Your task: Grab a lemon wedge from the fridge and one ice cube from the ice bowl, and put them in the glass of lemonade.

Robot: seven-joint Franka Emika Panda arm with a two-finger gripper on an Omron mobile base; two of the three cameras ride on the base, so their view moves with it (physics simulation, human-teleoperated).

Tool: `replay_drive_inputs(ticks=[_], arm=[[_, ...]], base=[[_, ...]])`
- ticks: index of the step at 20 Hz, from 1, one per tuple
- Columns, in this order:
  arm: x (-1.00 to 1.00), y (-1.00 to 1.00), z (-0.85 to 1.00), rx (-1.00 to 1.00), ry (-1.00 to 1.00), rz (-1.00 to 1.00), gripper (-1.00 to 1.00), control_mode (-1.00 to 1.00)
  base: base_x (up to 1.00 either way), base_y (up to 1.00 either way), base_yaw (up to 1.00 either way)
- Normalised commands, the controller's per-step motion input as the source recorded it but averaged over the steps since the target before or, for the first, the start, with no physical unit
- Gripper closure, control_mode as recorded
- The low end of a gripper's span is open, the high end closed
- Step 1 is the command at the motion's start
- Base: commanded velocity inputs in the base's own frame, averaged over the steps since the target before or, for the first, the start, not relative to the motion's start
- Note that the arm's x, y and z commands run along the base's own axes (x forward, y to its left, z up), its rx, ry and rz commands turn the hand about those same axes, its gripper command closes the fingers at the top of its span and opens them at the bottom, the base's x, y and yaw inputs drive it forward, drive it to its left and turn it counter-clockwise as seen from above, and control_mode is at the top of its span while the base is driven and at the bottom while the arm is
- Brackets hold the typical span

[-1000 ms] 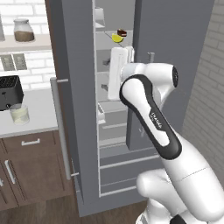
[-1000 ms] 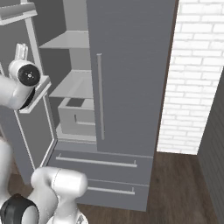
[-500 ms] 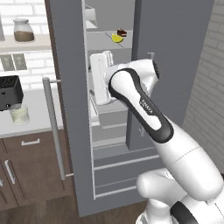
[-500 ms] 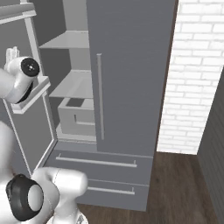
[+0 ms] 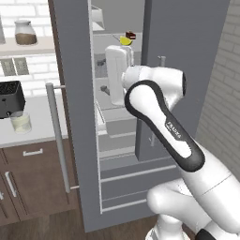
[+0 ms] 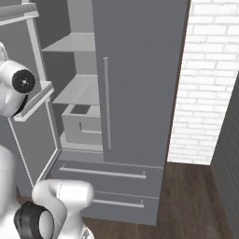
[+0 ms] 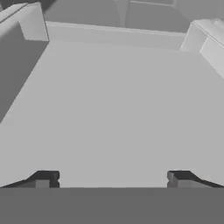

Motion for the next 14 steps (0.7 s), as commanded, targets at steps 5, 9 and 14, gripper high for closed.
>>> replay_drive_inputs(ticks=[5, 9, 14], arm=[[-0.69, -1.0, 0.44, -0.36, -0.23, -0.04, -1.0, -1.0], [-0.55, -1.0, 0.02, -0.64, -0.02, -0.07, -1.0, -1.0], [-0.32, -1.0, -0.12, -0.8, -0.02, -0.11, -1.0, -1.0]], base=[[0.0, 0.0, 0.0], [0.0, 0.0, 0.0], [0.0, 0.0, 0.0]])
